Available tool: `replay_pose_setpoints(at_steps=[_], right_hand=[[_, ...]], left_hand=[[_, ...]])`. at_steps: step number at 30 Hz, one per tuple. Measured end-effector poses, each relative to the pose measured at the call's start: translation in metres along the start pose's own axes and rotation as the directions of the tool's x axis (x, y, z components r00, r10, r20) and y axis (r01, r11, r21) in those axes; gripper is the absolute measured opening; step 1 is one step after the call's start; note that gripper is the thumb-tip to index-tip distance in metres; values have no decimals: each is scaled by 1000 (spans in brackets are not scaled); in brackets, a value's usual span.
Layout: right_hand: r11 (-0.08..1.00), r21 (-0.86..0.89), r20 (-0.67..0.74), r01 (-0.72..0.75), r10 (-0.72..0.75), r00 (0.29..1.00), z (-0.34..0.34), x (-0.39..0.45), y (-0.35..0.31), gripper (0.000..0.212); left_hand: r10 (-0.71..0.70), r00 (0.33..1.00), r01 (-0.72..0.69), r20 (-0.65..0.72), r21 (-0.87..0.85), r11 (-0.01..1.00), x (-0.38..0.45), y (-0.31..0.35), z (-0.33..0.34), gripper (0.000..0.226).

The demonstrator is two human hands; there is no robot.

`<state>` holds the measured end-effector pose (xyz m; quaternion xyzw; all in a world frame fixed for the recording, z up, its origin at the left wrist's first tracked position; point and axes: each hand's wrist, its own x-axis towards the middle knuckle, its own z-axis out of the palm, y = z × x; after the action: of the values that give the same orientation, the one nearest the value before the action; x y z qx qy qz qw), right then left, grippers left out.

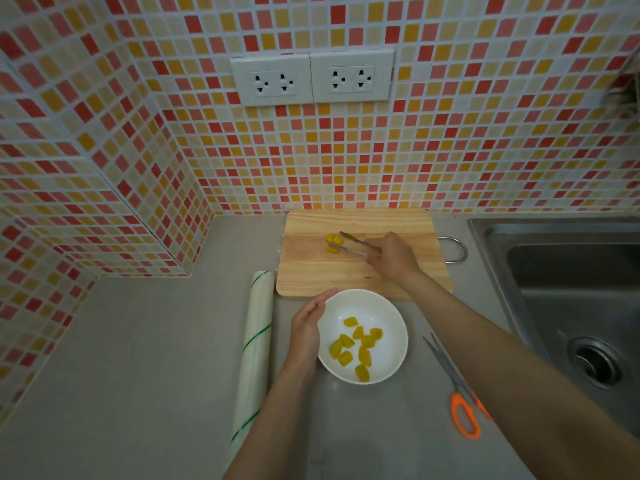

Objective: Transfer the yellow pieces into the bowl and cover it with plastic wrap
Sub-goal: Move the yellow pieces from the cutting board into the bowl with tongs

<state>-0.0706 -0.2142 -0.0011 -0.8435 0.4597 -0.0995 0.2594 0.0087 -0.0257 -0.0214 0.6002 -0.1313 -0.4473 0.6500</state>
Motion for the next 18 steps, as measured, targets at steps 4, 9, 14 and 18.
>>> replay_pose_setpoints(at_steps=[4,9,14,18], right_hand=[[999,-54,31,2,-1,1000,13,11,-5,34],[997,-77,-34,-6,4,999,25,9,-5,28],[997,-81,-95,6,-14,995,22,0,1,27],[997,30,-111,77,-73,991,7,-25,9,31]], left_hand=[[11,1000,-11,4,6,1000,0,2,1,29],[16,1000,-16,12,14,1000,0,3,0,28],[1,1000,-1,13,-5,1000,0,2,0,26],[9,1000,-9,19,14,1000,0,2,-1,30]])
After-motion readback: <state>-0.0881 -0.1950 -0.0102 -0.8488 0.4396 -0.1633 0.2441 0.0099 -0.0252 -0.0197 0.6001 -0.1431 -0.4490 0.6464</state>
